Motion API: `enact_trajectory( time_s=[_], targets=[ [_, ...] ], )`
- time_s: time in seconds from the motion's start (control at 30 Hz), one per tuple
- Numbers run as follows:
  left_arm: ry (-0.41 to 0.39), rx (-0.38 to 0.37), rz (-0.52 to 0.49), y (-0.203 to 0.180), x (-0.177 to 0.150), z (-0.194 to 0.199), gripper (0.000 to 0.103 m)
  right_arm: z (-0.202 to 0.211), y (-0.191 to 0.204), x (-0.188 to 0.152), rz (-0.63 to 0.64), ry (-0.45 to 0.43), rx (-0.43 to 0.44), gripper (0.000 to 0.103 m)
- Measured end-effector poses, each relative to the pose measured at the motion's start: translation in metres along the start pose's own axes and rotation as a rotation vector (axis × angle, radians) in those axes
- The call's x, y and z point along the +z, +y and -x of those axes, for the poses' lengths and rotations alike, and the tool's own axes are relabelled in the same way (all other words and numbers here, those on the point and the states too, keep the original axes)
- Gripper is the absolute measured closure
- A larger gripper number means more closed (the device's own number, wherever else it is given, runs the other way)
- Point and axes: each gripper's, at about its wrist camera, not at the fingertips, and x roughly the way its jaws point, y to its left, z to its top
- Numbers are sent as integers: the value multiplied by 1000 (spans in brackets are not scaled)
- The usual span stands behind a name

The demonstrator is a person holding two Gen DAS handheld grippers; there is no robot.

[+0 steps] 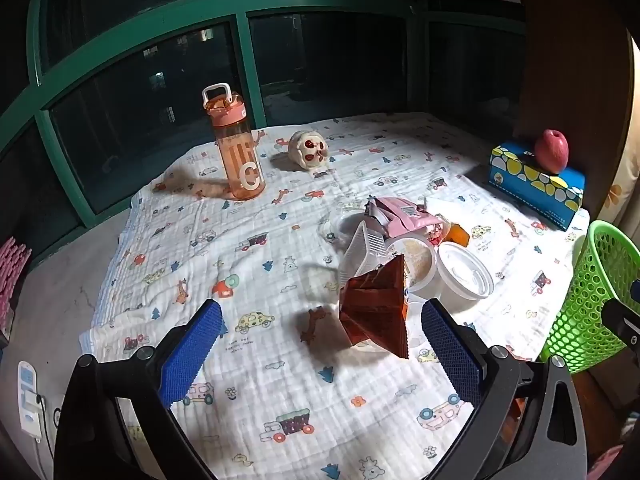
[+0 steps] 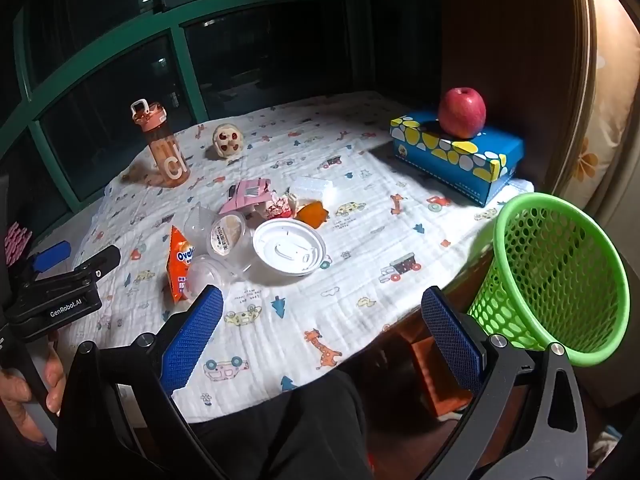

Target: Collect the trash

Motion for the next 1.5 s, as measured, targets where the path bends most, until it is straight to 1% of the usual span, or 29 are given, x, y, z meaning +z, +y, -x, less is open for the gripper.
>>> enact_trajectory(
  time_s=[0.03,0.3,0.37,1.5],
  targets=[
    [2,12,-3,-1,0,0,6,0,0,0,-2,-2,2,5],
    [-1,20,-2,-6,-2,1,6,0,0,1,-3,2,2,5],
    [0,6,-5,-1,0,0,6,0,0,1,-2,3,1,5],
    [0,5,-11,-7,0,0,6,-3,-1,2,-3,5,3,5]
  ],
)
